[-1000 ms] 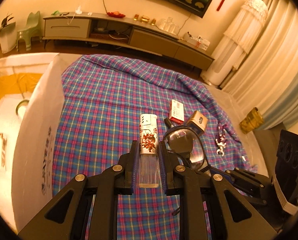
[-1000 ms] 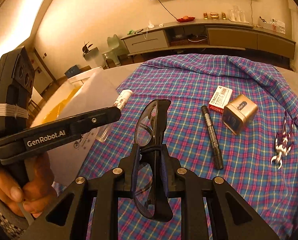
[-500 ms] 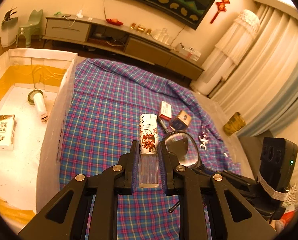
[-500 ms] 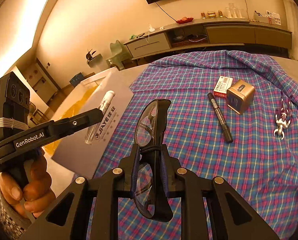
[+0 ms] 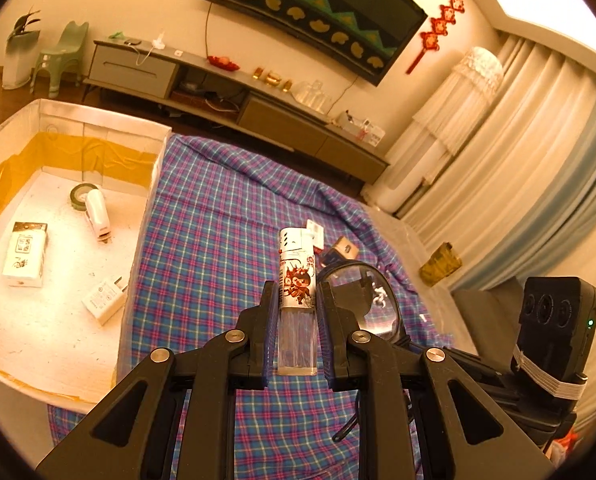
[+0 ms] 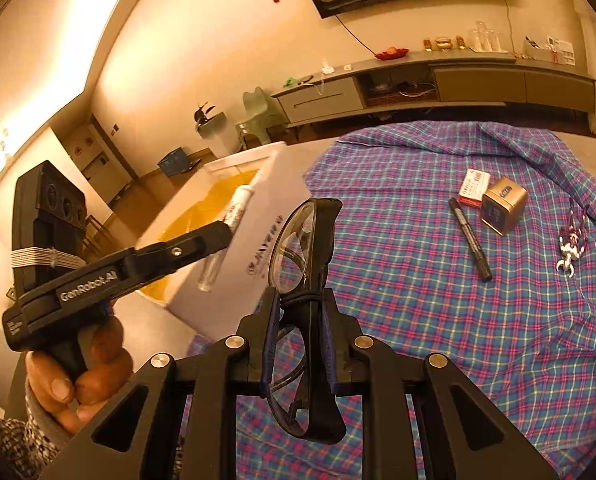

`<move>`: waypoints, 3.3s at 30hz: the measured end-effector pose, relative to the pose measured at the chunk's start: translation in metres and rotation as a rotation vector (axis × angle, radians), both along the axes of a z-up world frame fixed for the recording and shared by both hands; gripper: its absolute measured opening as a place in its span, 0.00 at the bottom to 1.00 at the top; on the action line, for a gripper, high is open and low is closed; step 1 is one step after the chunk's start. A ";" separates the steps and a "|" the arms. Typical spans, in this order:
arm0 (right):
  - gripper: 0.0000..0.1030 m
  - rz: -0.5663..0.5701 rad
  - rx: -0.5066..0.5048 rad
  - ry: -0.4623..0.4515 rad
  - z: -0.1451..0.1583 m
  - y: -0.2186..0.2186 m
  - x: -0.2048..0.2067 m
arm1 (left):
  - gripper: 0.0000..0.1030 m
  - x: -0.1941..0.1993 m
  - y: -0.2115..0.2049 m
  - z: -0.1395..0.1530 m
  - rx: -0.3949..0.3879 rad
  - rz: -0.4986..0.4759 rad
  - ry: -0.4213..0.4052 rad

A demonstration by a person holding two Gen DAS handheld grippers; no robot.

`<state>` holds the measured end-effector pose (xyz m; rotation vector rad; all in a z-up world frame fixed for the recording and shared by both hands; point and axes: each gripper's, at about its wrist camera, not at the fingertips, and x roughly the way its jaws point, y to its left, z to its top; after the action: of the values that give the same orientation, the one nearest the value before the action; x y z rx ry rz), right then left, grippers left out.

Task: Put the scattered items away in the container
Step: 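Carry the glasses with the right gripper and lip balm with the left gripper over the box, then open the right gripper dropping the glasses while the left gripper releases the lip balm into the box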

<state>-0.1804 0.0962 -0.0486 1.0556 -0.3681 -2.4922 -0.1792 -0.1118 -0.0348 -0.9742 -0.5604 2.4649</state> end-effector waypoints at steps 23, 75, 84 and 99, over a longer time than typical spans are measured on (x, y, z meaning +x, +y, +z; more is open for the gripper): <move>0.21 0.123 0.036 0.123 0.065 -0.082 0.003 | 0.19 0.013 -0.089 0.025 0.097 0.176 0.088; 0.21 0.420 0.519 -0.008 0.012 -0.323 -0.198 | 0.19 -0.017 -0.181 -0.058 0.126 0.519 -0.260; 0.26 0.414 0.467 -0.103 -0.007 -0.341 -0.229 | 0.34 -0.017 -0.180 -0.055 0.130 0.505 -0.245; 0.29 0.379 0.269 -0.167 0.014 -0.288 -0.219 | 0.40 -0.012 -0.185 -0.051 0.191 0.525 -0.227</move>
<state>-0.3998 -0.1918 -0.0350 1.3045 0.1197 -2.1573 -0.1913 -0.2964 -0.0861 -1.1488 -1.2405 2.6825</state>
